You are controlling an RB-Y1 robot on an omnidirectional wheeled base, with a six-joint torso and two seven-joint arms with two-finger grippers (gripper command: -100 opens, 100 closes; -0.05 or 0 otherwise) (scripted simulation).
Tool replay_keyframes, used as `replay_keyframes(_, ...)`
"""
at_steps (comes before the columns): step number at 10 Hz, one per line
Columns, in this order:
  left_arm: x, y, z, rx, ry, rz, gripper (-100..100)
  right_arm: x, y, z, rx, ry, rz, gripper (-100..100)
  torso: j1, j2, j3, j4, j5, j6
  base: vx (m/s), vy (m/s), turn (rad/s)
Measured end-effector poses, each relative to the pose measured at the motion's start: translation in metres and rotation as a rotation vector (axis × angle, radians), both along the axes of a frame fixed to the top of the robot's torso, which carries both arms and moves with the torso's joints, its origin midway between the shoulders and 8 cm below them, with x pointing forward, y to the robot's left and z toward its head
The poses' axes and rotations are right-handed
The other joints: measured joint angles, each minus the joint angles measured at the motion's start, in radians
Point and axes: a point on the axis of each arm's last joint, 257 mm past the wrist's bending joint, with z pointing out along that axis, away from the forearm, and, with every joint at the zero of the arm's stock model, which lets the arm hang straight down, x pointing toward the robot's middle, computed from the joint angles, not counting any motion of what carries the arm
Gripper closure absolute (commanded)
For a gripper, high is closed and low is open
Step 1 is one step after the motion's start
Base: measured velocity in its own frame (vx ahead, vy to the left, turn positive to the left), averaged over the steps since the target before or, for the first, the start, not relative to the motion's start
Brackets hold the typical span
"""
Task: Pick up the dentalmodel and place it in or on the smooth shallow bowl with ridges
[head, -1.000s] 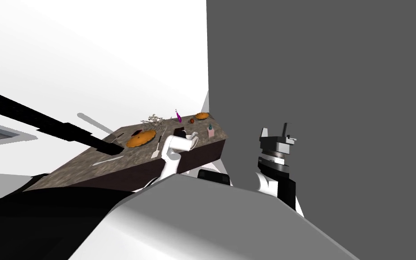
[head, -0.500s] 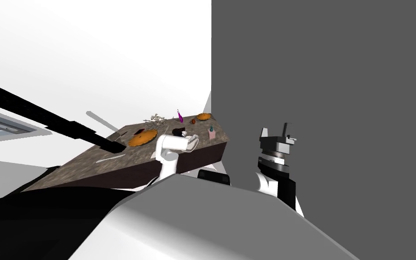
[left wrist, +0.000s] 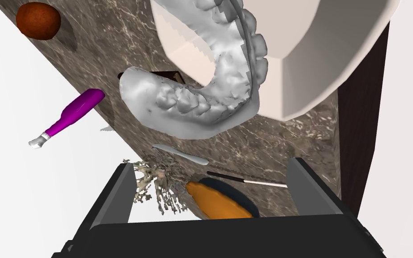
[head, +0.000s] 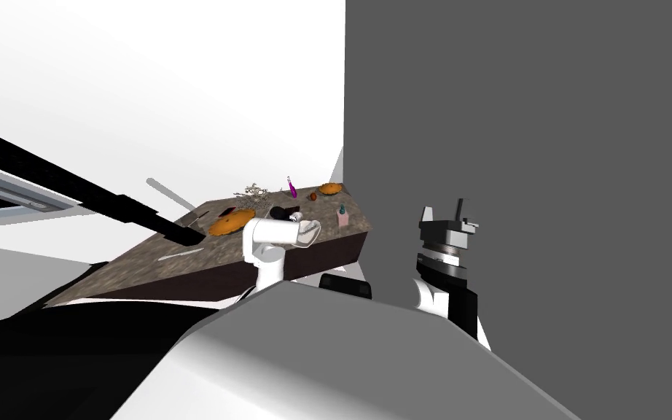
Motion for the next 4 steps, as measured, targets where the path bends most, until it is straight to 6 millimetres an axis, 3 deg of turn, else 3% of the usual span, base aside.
replay_keyframes(4,0.0,0.0,0.0,0.0,0.0,0.0,0,0.0,0.0,0.0,0.0,0.0,0.0,0,0.0,0.0,0.0,0.0,0.0,0.0,0.0,0.0,0.0)
